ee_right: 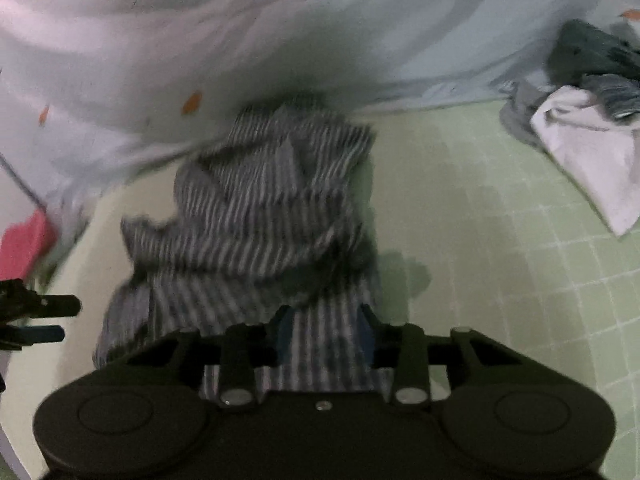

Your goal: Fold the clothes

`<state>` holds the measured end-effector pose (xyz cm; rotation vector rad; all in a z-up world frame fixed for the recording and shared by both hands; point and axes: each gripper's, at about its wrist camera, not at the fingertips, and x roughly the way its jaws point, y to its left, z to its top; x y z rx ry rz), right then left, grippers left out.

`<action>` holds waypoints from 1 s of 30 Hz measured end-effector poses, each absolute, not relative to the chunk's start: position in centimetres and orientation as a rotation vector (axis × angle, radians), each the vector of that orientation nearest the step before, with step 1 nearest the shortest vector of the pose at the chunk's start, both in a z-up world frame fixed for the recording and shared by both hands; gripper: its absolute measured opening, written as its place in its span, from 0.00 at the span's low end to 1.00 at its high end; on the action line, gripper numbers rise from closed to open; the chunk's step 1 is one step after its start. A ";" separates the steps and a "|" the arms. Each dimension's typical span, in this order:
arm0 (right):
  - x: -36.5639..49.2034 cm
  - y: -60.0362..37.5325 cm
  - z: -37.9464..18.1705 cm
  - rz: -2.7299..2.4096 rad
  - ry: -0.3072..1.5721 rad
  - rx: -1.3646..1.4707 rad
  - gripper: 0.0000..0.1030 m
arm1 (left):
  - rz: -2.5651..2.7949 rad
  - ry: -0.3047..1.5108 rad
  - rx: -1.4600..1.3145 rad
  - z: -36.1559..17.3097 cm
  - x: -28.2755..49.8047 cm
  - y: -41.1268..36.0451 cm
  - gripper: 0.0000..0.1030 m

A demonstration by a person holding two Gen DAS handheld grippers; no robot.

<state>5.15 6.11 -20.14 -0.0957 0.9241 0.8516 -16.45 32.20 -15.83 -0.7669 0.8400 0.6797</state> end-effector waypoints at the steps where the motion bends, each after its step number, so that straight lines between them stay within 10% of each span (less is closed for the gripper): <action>1: 5.0 6.4 -20.5 0.858 0.933 -0.105 0.34 | 0.673 0.868 -0.762 -16.3 -16.4 31.8 0.86; 15: 13.3 16.8 -20.6 0.880 0.843 -0.185 0.36 | 0.681 0.922 -0.753 -17.6 -14.4 32.9 0.90; 21: 10.7 12.7 -18.8 0.814 0.756 -0.114 0.96 | 0.705 0.881 -0.726 -17.0 -14.9 32.5 0.96; 30: 2.9 7.9 -22.0 0.768 0.843 -0.299 0.99 | 0.702 0.901 -0.662 -16.4 -15.1 31.2 0.97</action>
